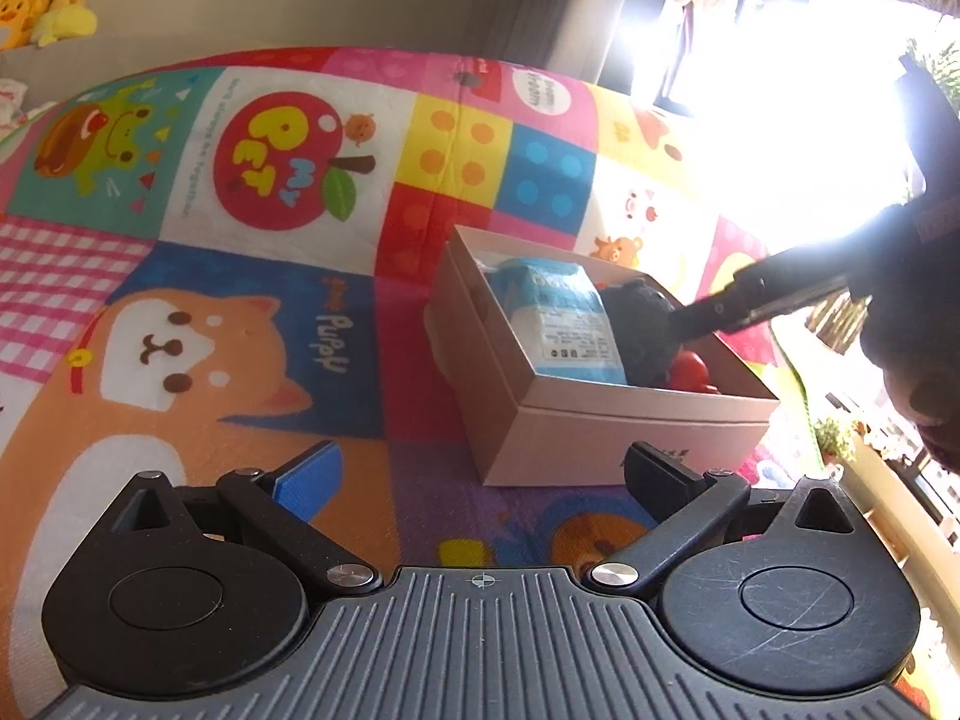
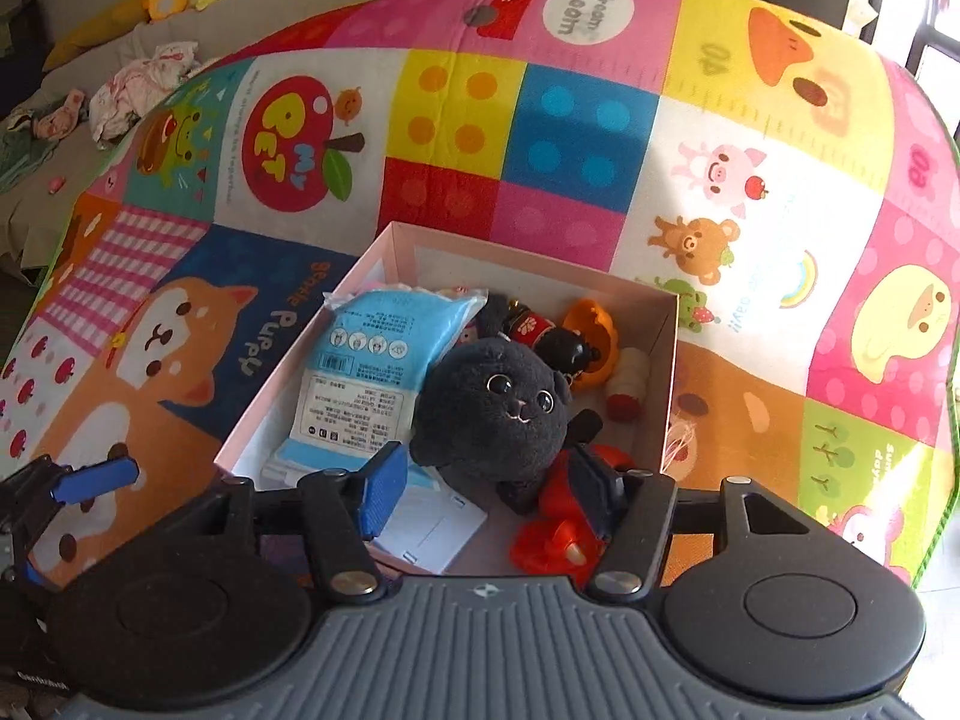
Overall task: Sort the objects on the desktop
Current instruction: 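Grasp the black plush cat inside the box with the right tool, then lift the black plush cat up out of the box with the right tool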
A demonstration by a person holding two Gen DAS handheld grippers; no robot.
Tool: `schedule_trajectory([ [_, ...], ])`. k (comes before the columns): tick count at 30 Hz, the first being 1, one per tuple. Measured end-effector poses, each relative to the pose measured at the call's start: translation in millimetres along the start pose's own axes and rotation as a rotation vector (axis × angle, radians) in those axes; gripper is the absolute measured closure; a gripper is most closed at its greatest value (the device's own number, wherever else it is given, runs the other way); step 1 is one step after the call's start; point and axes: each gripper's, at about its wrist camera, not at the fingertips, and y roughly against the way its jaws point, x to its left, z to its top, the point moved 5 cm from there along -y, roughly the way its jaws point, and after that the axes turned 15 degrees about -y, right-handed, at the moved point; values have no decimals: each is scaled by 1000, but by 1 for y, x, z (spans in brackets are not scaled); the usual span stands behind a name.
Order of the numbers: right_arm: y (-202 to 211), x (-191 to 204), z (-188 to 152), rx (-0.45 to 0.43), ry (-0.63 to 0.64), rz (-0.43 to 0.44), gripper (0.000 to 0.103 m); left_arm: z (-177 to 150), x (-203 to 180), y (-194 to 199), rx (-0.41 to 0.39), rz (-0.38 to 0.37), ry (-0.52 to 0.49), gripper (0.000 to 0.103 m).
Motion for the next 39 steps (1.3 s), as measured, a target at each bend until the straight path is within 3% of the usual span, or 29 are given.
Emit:
schedule_trajectory([
  [6, -36, -11, 47, -52, -109, -49, 43, 7, -25, 1, -4, -52, -43, 0],
  [10, -80, -23, 59, 30, -163, -75, 43, 5, -29, -3, 5, -64, -37, 0],
  [16, -89, -16, 35, 230, -189, 116, 42, 2, -19, -6, 12, -73, 6, 0],
  [20, -70, 5, 20, 177, -51, 53, 44, 0, -21, -8, 15, -85, 2, 0],
  [24, -53, 11, 25, 129, -21, 20, 47, -1, -21, -9, 17, -84, 1, 0],
  [30, -27, -6, 58, -147, -184, 27, 47, -1, -19, -10, 16, -74, 11, 0],
  [34, -48, -15, 45, -130, -279, 58, 46, -1, -17, -10, 16, -69, 13, 0],
  [36, -63, -20, 32, -80, -304, 55, 44, -1, -16, -10, 15, -66, 16, 0],
  [39, -73, -25, 12, -23, -307, 59, 35, -2, -15, -10, 16, -63, 20, 0],
])
